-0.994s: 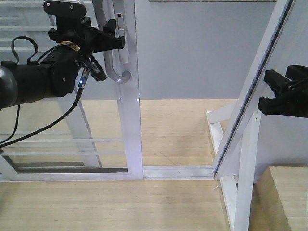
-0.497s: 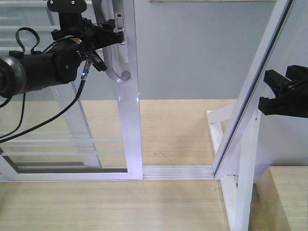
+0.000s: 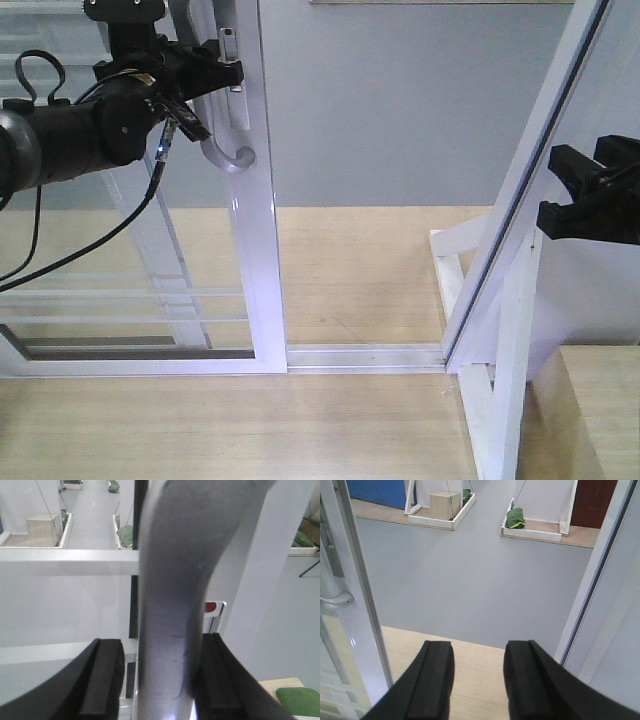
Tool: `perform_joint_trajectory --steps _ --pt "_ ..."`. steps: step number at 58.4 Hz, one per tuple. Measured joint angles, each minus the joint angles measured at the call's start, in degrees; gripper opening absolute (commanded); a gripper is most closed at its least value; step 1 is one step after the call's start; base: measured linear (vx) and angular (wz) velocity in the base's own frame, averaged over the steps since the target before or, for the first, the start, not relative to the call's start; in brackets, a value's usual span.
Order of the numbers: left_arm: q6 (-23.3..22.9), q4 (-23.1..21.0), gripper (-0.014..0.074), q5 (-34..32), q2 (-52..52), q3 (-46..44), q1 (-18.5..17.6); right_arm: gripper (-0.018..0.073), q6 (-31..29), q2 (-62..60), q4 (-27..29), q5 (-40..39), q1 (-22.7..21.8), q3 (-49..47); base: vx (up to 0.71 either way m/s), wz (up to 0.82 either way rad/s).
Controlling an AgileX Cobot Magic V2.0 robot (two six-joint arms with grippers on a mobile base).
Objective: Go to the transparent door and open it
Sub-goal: 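Slide the door farther open with the left gripper holding the handle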
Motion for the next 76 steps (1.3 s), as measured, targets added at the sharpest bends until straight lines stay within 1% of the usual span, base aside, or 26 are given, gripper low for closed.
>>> perform_joint_trajectory --steps 13,47,63,76 --pt "0.51 -0.42 0.0398 0.83 -0.05 0.0 2.07 0.033 0.0 0.0 0.0 0.14 0.0 0.0 0.0 0.0" --pt "0.62 -0.79 0.0398 10.58 -3.56 -0.05 10.01 0.033 0.0 0.0 0.0 1.79 0.0 0.0 0.0 0.0" --pt "0.71 -1.31 0.0398 12.2 -5.37 0.01 13.68 0.033 0.0 0.0 0.0 2.28 0.0 0.0 0.0 0.0" --pt "0.73 -1.49 0.0398 14.56 -6.83 0.06 15.28 0.033 -0.17 0.0 -0.74 2.42 0.0 0.0 0.0 0.0"
